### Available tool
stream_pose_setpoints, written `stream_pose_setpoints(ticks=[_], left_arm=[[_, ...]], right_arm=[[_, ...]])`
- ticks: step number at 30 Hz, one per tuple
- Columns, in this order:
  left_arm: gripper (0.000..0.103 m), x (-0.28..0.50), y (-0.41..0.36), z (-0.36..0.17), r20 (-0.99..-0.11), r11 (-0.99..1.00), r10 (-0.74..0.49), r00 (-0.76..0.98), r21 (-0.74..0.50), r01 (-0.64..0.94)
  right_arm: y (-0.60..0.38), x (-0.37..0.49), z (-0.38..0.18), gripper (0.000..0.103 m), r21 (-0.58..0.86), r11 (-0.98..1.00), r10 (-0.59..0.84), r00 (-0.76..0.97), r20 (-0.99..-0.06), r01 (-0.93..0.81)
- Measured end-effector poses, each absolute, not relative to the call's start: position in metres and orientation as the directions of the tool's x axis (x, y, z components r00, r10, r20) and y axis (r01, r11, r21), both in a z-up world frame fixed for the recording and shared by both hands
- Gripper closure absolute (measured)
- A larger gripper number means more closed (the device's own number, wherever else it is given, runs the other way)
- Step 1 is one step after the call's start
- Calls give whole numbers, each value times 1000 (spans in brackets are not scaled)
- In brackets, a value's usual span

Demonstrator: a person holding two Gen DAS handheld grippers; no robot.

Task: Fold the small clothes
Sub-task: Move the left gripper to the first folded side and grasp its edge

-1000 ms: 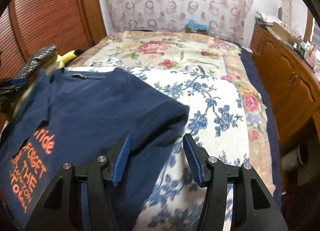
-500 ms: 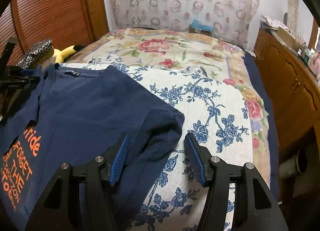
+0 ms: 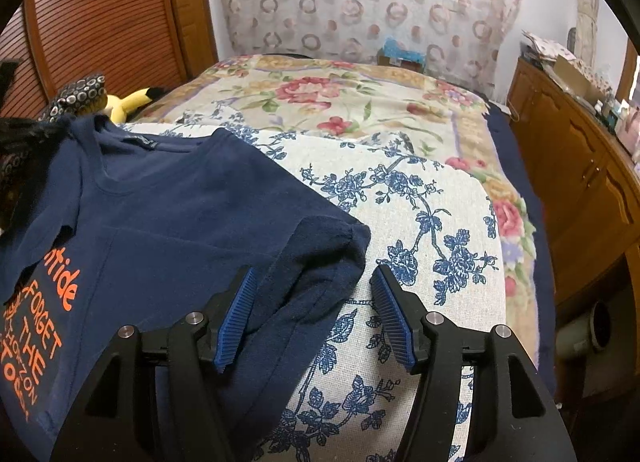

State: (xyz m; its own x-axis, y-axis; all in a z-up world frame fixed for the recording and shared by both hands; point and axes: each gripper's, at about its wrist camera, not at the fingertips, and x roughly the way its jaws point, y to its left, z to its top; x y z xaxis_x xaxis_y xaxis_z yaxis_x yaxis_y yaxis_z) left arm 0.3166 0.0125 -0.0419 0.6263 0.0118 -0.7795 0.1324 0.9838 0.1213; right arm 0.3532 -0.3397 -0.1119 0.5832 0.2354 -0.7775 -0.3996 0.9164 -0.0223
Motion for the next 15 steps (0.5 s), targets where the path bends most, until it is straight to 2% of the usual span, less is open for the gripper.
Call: stream_pose_setpoints(ticks=[15], left_arm=[[98,294,53,-19,-717,992,-100,690,-18,125]], right_arm=[[-345,355,-113,41,-14,923,231,584,-778,-383]])
